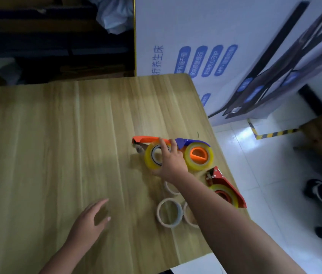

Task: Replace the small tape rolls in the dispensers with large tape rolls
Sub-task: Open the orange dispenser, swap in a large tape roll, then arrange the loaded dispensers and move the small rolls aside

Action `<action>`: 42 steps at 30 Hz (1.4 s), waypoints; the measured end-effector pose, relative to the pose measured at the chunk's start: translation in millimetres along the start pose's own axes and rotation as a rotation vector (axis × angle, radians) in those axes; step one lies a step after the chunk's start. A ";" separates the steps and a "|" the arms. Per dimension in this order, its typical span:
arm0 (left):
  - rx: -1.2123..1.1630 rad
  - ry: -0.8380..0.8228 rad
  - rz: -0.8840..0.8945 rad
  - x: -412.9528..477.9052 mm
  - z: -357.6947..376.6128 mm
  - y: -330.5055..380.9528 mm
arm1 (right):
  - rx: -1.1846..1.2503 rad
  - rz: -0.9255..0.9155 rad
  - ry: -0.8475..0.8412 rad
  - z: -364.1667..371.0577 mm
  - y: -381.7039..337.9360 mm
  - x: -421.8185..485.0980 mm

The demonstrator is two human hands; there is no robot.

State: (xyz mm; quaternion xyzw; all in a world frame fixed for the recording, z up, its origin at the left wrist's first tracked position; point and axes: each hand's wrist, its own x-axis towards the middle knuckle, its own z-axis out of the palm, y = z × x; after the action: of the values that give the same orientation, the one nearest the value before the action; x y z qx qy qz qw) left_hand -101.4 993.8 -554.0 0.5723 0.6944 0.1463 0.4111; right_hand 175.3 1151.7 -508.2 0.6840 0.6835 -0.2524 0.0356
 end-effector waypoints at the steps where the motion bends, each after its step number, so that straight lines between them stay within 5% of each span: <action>1: -0.009 -0.005 0.007 -2.8 3.0 -2.8 | -0.011 0.007 -0.013 0.2 4.2 5.4; 16: 0.000 -0.033 0.032 -14.2 9.1 -10.4 | -0.084 0.004 -0.173 8.4 26.2 1.1; 23: 0.034 -0.158 0.055 -4.2 38.8 34.6 | 0.044 0.084 0.025 4.4 74.6 -99.5; 28: 0.176 -0.253 0.096 1.4 80.2 84.2 | -0.026 0.079 -0.010 27.3 98.0 -140.3; 42: 0.269 0.003 -0.007 19.7 119.8 118.8 | -0.210 -0.159 -0.160 51.7 94.4 -112.0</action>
State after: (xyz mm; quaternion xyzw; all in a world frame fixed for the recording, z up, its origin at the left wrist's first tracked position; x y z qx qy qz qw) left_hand 67.0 1015.7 -556.0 0.6194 0.7105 0.0516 0.3301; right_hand 256.8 1022.6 -537.0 0.5980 0.7530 -0.2355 0.1412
